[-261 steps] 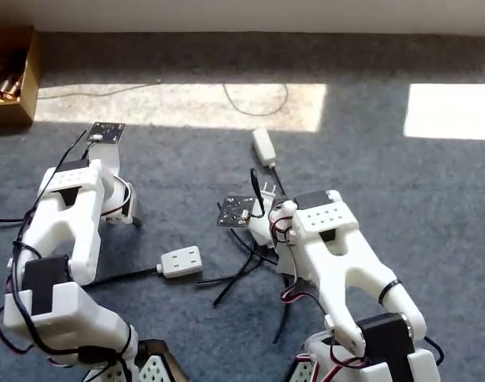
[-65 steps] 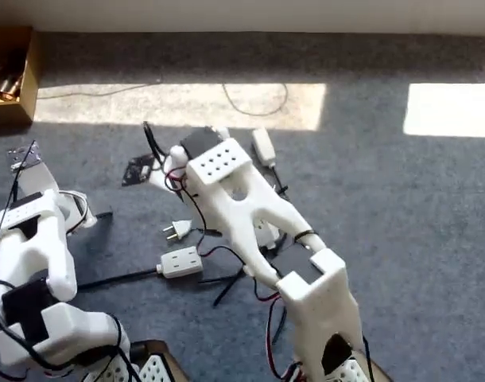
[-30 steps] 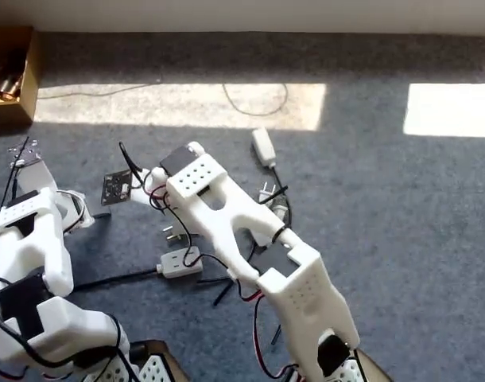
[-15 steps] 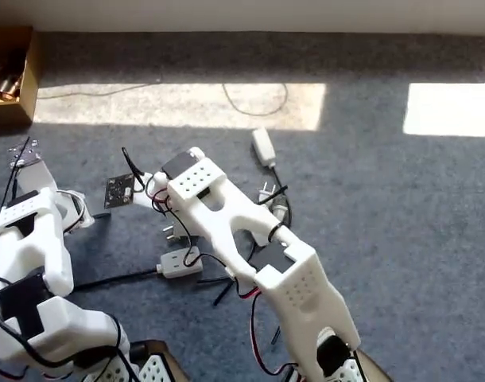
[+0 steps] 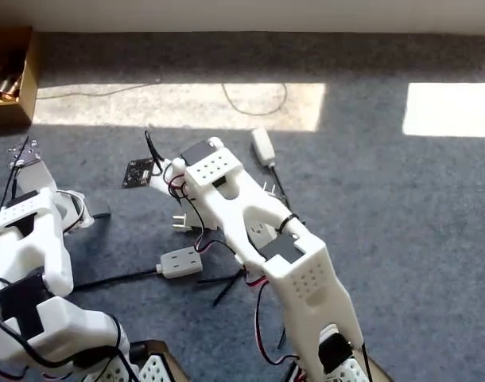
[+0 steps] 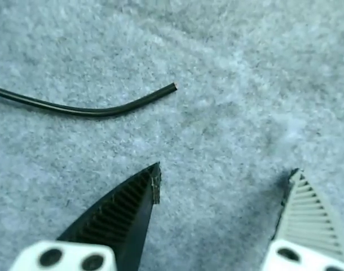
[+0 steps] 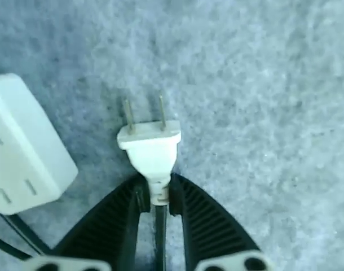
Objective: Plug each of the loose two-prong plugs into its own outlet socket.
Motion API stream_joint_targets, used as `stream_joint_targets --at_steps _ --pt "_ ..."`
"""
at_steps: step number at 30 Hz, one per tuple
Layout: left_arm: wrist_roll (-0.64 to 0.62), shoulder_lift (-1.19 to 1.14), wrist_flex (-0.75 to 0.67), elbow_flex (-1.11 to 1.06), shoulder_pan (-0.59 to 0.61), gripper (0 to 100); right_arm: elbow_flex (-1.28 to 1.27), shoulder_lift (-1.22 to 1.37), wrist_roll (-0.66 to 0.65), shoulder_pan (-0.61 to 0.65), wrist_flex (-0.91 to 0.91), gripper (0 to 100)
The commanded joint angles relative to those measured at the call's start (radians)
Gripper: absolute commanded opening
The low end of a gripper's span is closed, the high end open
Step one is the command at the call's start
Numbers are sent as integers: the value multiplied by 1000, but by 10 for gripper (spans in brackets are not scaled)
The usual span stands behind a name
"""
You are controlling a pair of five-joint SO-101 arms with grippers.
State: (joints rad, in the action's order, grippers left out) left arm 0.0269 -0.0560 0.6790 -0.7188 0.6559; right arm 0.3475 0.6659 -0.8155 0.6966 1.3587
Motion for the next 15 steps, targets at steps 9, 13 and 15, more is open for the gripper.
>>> stream_joint_targets --at_steps 9,13,15 --pt "193 219 212 183 -88 348 65 -492 425 -30 65 7" --pt "245 435 324 194 -96 357 -262 -766 468 -24 -127 7" --pt "298 544 370 168 -128 380 -484 -912 479 -22 -257 7"
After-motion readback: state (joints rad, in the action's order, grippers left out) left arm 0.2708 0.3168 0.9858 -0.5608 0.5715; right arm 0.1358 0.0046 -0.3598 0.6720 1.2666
